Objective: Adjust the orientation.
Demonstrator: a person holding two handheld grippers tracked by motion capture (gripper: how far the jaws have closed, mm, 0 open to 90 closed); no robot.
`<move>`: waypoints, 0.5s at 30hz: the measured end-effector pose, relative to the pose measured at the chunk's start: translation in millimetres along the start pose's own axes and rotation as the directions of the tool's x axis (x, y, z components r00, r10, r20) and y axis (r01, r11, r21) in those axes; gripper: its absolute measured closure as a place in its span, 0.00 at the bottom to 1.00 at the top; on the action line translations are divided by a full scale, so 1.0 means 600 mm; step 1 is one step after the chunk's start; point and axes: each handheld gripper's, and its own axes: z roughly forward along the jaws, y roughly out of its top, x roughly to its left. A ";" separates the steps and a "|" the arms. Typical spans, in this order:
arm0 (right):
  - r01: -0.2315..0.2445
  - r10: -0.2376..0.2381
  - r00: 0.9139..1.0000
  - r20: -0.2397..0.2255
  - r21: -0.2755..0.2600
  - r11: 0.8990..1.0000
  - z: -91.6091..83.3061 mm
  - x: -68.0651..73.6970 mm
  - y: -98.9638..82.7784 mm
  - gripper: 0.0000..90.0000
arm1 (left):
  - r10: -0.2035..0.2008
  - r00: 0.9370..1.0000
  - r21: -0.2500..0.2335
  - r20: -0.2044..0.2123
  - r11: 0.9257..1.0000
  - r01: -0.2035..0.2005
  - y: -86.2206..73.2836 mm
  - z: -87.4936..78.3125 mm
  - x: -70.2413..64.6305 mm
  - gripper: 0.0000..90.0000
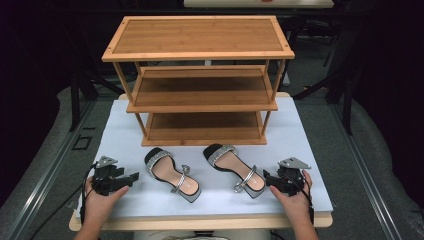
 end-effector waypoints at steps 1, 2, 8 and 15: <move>0.002 -0.002 1.000 0.004 -0.001 1.000 0.000 0.002 0.000 0.37 | 0.012 1.000 0.004 0.005 1.000 -0.012 0.000 0.001 -0.005 0.37; 0.001 -0.001 1.000 -0.002 0.003 1.000 0.001 0.005 0.000 0.37 | 0.021 1.000 0.007 0.007 1.000 -0.022 0.000 0.003 -0.009 0.37; 0.000 0.000 1.000 -0.007 0.001 1.000 0.003 0.010 0.000 0.39 | 0.027 0.999 0.023 0.027 0.999 -0.028 -0.002 0.003 -0.020 0.39; -0.031 0.031 0.999 -0.022 -0.040 0.999 -0.009 0.010 0.001 0.40 | 0.018 0.999 0.023 0.037 1.000 -0.018 -0.003 0.000 -0.026 0.43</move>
